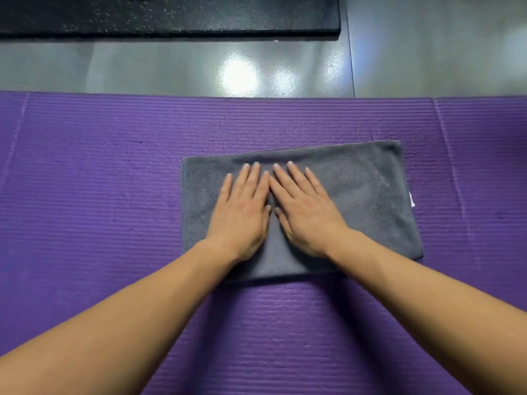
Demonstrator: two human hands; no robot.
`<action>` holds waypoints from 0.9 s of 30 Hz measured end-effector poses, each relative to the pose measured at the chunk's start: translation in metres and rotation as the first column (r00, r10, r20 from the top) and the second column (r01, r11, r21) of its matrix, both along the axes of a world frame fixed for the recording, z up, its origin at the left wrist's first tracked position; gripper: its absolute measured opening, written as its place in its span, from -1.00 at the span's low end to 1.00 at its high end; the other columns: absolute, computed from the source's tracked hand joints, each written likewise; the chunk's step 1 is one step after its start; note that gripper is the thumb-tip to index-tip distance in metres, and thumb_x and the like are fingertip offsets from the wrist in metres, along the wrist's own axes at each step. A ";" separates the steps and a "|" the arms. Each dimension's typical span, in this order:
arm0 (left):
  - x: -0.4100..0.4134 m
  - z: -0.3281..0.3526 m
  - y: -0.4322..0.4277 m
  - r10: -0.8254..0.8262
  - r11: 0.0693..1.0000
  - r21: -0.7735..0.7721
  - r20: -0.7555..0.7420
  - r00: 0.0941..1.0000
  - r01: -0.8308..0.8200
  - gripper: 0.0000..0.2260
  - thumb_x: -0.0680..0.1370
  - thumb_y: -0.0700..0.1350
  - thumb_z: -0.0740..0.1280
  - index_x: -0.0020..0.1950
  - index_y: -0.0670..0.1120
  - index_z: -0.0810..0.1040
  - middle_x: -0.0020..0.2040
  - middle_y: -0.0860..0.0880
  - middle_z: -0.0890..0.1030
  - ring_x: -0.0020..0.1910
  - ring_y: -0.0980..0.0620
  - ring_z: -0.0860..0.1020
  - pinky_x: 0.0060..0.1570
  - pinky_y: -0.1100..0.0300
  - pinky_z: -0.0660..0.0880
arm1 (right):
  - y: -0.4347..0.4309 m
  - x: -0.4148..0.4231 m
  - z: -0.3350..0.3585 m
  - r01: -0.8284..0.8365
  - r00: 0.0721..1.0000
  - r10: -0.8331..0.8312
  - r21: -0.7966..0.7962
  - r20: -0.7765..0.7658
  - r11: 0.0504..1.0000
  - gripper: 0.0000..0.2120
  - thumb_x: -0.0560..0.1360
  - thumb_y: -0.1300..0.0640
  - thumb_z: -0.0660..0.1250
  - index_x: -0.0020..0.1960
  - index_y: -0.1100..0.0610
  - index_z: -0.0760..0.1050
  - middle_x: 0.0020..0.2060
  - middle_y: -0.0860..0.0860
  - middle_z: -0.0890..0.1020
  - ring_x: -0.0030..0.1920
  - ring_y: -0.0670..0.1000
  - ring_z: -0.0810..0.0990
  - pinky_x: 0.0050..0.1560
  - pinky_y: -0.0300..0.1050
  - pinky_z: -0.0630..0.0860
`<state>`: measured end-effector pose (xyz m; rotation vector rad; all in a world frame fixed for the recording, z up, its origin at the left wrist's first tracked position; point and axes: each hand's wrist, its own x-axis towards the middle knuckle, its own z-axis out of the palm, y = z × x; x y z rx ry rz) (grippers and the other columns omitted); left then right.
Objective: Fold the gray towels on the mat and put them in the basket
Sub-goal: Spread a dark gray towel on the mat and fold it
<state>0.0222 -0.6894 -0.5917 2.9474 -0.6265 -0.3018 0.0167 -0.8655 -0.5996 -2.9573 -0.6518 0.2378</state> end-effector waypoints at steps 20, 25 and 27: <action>-0.042 0.003 0.004 0.182 0.979 0.071 0.110 0.977 -0.190 -0.38 0.60 0.18 0.00 0.64 -0.01 0.18 0.66 -0.23 0.01 0.64 -0.22 -0.07 0.54 -0.32 -0.17 | -0.038 -0.060 0.013 0.185 0.982 -0.185 -0.003 0.029 0.983 -0.35 0.57 -0.21 0.03 0.58 0.07 0.26 0.60 0.14 0.18 0.61 0.24 0.08 0.52 0.39 0.05; -0.093 -0.013 0.030 0.158 0.976 0.148 0.031 0.987 -0.161 -0.36 0.60 0.27 0.00 0.64 0.04 0.18 0.66 -0.14 0.08 0.64 -0.20 0.02 0.51 -0.37 0.00 | -0.055 -0.096 -0.006 0.183 0.982 -0.186 -0.071 -0.032 0.981 -0.35 0.58 -0.25 0.03 0.59 0.01 0.23 0.61 0.08 0.18 0.60 0.21 0.11 0.54 0.31 0.07; -0.093 -0.015 0.050 0.162 0.973 0.166 0.024 0.987 -0.163 -0.34 0.60 0.30 -0.01 0.65 0.03 0.15 0.66 -0.14 0.07 0.64 -0.20 0.01 0.54 -0.31 0.00 | -0.088 -0.097 -0.005 0.255 0.965 -0.260 -0.122 -0.032 0.959 -0.32 0.57 -0.28 -0.01 0.60 0.01 0.20 0.61 0.07 0.17 0.61 0.21 0.10 0.55 0.29 0.05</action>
